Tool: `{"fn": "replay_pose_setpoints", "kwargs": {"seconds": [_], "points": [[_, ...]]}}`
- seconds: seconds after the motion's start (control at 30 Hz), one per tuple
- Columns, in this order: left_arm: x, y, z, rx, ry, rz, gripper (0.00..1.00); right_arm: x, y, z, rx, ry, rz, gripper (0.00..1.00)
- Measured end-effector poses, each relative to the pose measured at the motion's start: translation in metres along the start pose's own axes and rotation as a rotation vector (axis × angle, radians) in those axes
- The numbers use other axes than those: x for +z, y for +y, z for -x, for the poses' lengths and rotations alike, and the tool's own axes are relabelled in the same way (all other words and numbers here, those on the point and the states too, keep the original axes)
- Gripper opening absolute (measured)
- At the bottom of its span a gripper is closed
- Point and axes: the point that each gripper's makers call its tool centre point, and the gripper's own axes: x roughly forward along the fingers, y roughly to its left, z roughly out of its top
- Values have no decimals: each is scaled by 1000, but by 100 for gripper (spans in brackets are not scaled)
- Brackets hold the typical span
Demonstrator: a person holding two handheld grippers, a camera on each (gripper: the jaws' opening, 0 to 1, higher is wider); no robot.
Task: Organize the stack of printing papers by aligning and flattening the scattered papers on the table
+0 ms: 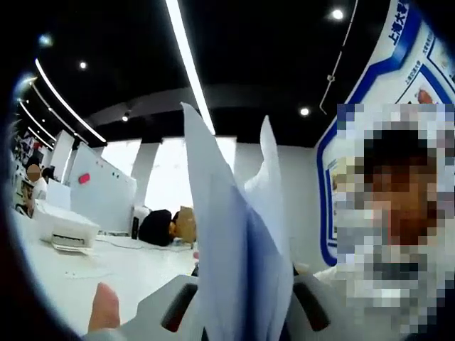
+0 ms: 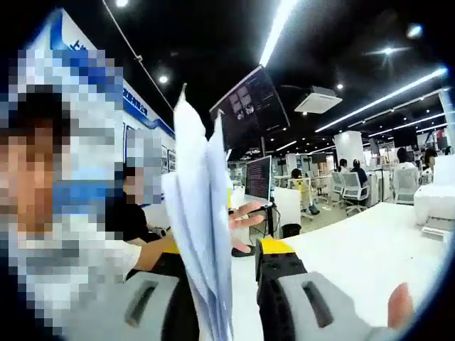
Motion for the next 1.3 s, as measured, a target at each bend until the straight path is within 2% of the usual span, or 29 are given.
{"fn": "replay_pose_setpoints", "kwargs": {"seconds": [0.03, 0.07, 0.13, 0.23, 0.27, 0.37, 0.4, 0.53, 0.57, 0.73, 0.77, 0.83, 0.9, 1.0, 1.03, 1.1, 1.13, 1.17, 1.23, 1.27, 1.3], "points": [[0, 1, 0, 5, 1, -3, 6, 0, 5, -1, 27, -14, -6, 2], [0, 2, 1, 10, 0, -13, 6, 0, 10, -2, 56, -24, -11, 0], [2, 7, 3, 26, -9, -4, 6, 2, 6, -3, 41, -41, -9, 0], [5, 9, 3, 38, -43, -11, 7, 10, 3, -3, 52, -105, -4, 0], [7, 12, 4, 44, -48, -30, 9, 14, 0, -2, 49, -129, -13, 0], [7, 21, 6, 97, -40, -61, 24, 23, -9, 4, 23, -178, -16, 0], [5, 25, 9, 116, -28, -48, 25, 25, -12, 5, 16, -187, -20, 0], [-5, 27, 16, 128, -16, -38, 23, 25, -19, 13, -15, -205, -8, 0], [-10, 26, 18, 129, -8, -38, 23, 24, -19, 13, -22, -202, 22, 0], [-41, 30, 33, 168, 43, -23, 21, 21, -18, 16, -25, -187, 42, 0], [-46, 30, 37, 169, 45, -19, 19, 20, -17, 16, -29, -183, 49, 0], [-54, 30, 43, 170, 40, -4, 6, 16, -16, 15, -27, -172, 54, 0], [-56, 28, 44, 166, 22, 24, 6, 11, -16, 13, -22, -165, 50, 0], [-55, 23, 45, 152, 21, -25, 6, 8, -12, 14, 9, -159, 52, 0], [-54, 22, 45, 143, 26, -51, 6, 3, -12, 15, 5, -134, 50, 2], [-51, 15, 46, 112, 19, -74, 6, -17, -17, 13, -25, -52, 42, 17], [-50, 11, 45, 99, 12, -87, 6, -27, -16, 11, -21, -16, 20, 20], [-48, 10, 45, 93, 8, -105, 6, -35, -14, 9, -9, 10, 19, 19], [-45, 7, 44, 79, -13, -121, 6, -42, -13, 5, -8, 1, 30, 19], [-44, 5, 44, 69, -25, -117, 6, -45, -11, 4, 4, 2, 26, 18], [-44, 4, 43, 60, -32, -111, 6, -47, -11, 3, 12, 7, 20, 12]]}}
